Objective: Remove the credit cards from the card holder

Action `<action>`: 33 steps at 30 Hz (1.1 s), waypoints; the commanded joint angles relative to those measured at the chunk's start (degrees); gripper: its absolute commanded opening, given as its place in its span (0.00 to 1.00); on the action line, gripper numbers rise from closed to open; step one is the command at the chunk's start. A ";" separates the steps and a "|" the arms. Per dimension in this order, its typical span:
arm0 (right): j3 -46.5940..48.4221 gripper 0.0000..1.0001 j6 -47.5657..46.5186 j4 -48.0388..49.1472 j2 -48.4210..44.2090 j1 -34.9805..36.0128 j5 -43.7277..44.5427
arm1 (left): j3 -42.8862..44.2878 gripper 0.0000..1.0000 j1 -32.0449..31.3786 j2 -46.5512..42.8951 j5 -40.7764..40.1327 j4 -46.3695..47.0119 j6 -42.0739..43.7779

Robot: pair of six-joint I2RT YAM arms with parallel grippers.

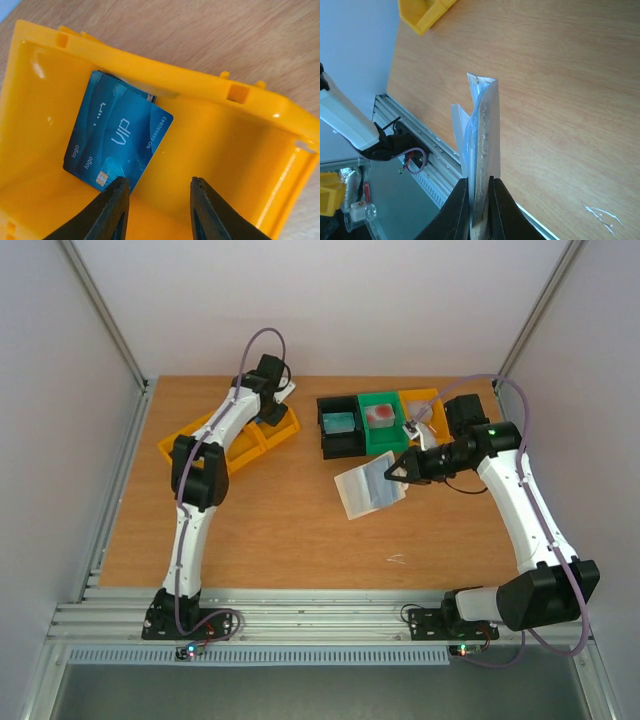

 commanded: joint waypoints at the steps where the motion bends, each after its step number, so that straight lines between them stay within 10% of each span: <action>1: 0.03 0.01 -1.59 -2.13 -0.06 -0.34 2.01 | 4.32 0.34 -0.11 2.92 -3.38 1.71 3.03; 14: 1.45 0.01 -2.73 -4.62 1.82 -0.43 4.18 | 1.34 0.00 -0.57 6.42 0.83 1.03 5.04; 33: 1.31 0.01 -2.80 -5.84 -0.70 -0.43 5.80 | 3.45 0.04 0.93 11.46 -13.29 9.72 10.20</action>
